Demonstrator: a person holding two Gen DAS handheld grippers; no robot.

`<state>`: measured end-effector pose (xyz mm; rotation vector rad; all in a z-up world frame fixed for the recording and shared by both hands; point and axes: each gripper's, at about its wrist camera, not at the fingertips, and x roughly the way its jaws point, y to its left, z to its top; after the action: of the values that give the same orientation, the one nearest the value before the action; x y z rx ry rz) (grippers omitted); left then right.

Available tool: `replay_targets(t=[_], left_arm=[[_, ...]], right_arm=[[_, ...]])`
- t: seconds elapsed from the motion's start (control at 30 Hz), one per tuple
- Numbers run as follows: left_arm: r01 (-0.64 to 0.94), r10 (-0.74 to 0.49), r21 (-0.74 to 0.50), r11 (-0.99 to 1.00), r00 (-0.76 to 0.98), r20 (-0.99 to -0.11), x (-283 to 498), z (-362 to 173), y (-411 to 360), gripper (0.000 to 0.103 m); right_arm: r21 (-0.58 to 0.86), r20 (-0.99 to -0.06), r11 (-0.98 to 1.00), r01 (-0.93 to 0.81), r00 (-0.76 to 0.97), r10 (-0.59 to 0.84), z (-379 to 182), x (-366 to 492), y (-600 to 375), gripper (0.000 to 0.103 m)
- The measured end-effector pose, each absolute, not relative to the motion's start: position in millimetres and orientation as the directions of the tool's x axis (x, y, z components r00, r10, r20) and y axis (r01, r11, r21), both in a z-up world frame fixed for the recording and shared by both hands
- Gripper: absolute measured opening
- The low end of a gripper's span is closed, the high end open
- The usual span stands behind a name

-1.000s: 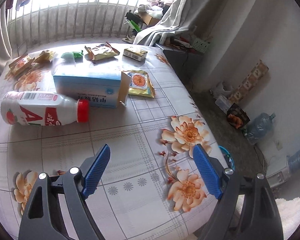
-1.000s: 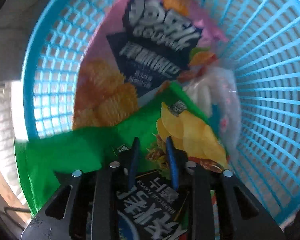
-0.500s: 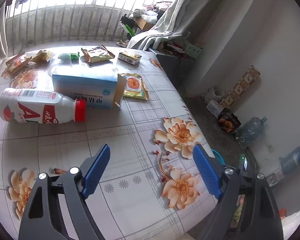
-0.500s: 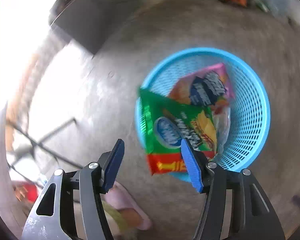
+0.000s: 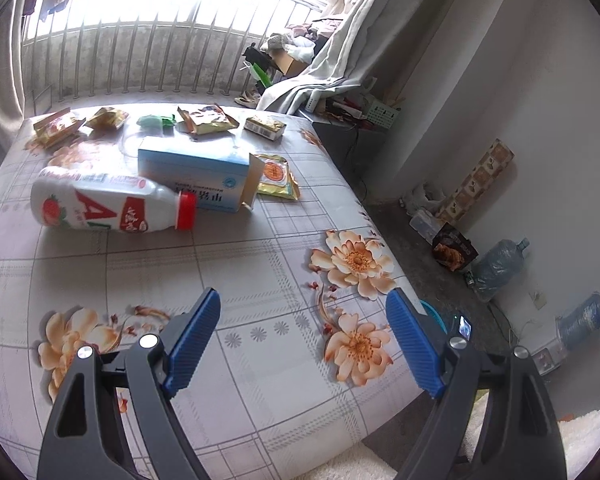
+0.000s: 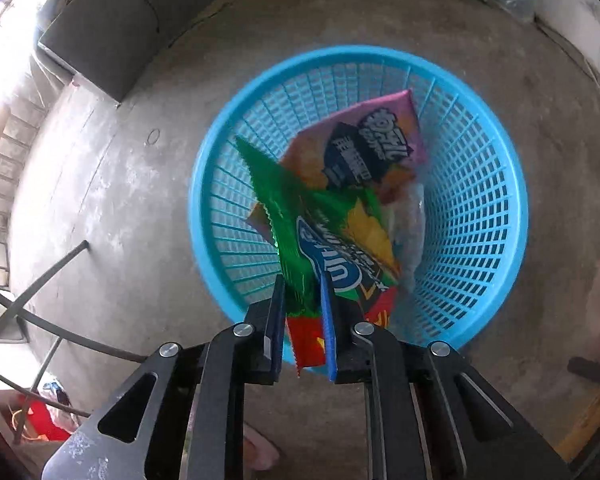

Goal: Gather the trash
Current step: 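Move both tools back over the table toward the clear cup and snack bags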

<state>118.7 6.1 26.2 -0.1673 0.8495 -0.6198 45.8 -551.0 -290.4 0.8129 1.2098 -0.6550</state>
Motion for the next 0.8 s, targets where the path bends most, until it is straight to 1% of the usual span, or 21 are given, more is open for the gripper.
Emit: replay_targets(t=[0.1,0.2,0.27,0.3,0.33,0.37,0.4,0.6,0.8], left_arm=[[0.439,-0.58,-0.392,0.809,0.485,-0.655,118.4,24.1,7.1,0.083],[0.445,-0.59,-0.398,0.802,0.489,-0.643,115.5,27.0,7.2,0.083],[0.446,-0.592,-0.399,0.801,0.494,-0.636,112.9,29.0,8.0,0.083],[0.444,-0.592,-0.4,0.801,0.496,-0.635,111.5,30.0,8.9,0.083],[0.443,-0.593,-0.402,0.801,0.498,-0.633,110.1,30.6,10.0,0.083],[0.442,-0.593,-0.403,0.801,0.499,-0.632,109.2,31.0,11.3,0.083],[0.439,-0.592,-0.404,0.803,0.502,-0.631,107.8,31.3,13.3,0.083],[0.427,-0.586,-0.406,0.808,0.513,-0.626,100.3,32.6,26.6,0.083],[0.4,-0.582,-0.423,0.813,0.535,-0.613,91.8,34.0,46.1,0.083]], right_arm=[[0.249,-0.962,0.554,0.794,0.267,0.05,-299.3,45.1,-555.3,0.013],[0.35,-0.932,0.542,0.764,0.343,0.117,-291.2,48.5,-555.7,0.018],[0.373,-0.924,0.525,0.765,0.36,0.13,-287.8,49.4,-555.9,0.025],[0.374,-0.923,0.521,0.768,0.362,0.128,-285.2,49.7,-555.7,0.031],[0.376,-0.922,0.518,0.769,0.366,0.126,-280.6,48.9,-555.2,0.044],[0.382,-0.919,0.512,0.769,0.376,0.121,-275.5,47.8,-554.3,0.054],[0.381,-0.918,0.512,0.77,0.38,0.113,-274.0,47.4,-553.2,0.057],[0.393,-0.897,0.523,0.756,0.441,0.036,-221.5,27.1,-541.6,0.061],[0.465,-0.816,0.57,0.677,0.577,-0.02,-138.9,4.7,-515.4,0.062]])
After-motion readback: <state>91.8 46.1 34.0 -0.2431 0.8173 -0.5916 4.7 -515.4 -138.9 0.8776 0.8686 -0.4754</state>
